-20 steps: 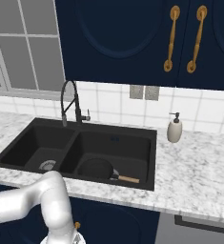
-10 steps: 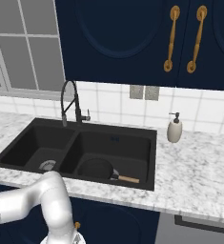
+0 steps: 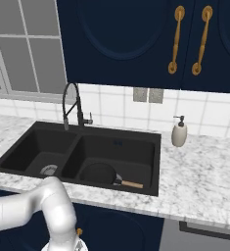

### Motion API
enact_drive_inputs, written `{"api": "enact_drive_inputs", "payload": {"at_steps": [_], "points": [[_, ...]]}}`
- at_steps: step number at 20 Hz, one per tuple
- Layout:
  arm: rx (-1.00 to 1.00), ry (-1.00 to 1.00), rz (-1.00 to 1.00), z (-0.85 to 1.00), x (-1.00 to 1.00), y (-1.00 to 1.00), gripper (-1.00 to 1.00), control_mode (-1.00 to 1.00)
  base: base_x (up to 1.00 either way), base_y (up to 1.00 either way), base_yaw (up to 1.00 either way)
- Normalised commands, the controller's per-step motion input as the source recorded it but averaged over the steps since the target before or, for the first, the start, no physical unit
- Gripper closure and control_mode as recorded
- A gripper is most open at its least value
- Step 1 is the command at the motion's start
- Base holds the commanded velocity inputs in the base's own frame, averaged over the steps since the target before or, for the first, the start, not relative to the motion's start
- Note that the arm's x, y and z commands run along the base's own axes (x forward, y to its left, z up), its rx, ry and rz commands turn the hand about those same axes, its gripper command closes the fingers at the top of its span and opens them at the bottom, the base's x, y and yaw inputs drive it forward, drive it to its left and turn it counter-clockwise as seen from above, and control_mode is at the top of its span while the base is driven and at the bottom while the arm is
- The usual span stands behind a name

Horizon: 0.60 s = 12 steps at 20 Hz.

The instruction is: Pick the pan and sponge and place them into the sink. Then turn on the water.

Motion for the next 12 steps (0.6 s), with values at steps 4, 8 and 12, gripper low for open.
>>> {"api": "enact_drive_inputs", "payload": {"at_steps": [4,8,12], "points": [[0.13,-0.02,-0.17,0.38,-0.17,-1.0,1.0,-1.0,0.0,0.0,0.0],[0.2,-0.16,-0.06,0.18,-0.45,-1.0,1.0,-1.0,0.0,0.0,0.0],[0.07,-0.13,-0.04,0.01,-0.41,-1.0,1.0,-1.0,0.0,0.0,0.0]]}}
